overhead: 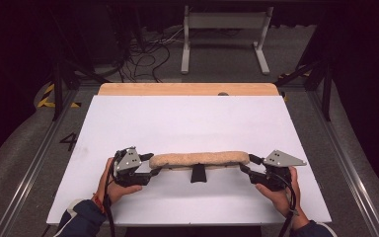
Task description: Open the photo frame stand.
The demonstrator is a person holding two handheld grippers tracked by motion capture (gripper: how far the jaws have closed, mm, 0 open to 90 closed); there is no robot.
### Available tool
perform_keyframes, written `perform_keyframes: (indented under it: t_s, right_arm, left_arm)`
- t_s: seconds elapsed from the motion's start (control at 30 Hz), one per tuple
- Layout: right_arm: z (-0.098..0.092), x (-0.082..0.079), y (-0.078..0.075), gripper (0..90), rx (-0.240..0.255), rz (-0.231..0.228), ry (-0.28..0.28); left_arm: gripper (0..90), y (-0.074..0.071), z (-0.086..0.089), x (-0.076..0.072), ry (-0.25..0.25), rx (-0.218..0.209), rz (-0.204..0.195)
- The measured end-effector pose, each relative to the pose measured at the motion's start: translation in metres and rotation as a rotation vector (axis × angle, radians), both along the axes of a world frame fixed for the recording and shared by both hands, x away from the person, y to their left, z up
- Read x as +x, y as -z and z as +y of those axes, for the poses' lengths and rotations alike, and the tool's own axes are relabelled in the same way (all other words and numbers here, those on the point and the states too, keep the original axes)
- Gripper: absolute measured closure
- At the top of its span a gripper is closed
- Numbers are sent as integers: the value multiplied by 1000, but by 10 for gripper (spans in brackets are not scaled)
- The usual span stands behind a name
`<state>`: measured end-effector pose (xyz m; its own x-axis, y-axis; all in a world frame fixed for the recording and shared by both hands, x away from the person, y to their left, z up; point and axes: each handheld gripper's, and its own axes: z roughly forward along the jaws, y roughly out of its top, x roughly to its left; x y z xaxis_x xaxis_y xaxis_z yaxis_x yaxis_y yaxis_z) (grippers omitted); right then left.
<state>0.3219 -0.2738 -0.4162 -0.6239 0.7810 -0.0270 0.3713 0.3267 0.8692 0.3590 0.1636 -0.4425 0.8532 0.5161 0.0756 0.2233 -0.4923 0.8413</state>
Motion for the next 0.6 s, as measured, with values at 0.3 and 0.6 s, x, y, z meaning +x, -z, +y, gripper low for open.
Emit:
perform_keyframes:
  t_s: [0.3,0.6]
  right_arm:
    - [0,1,0,515,0,-1,2]
    - [-1,1,0,591,-7,-2,3]
  left_arm:
    - [425,0,2,-1,2,-6,4]
    - [445,-3,3,-2,10,-60,10]
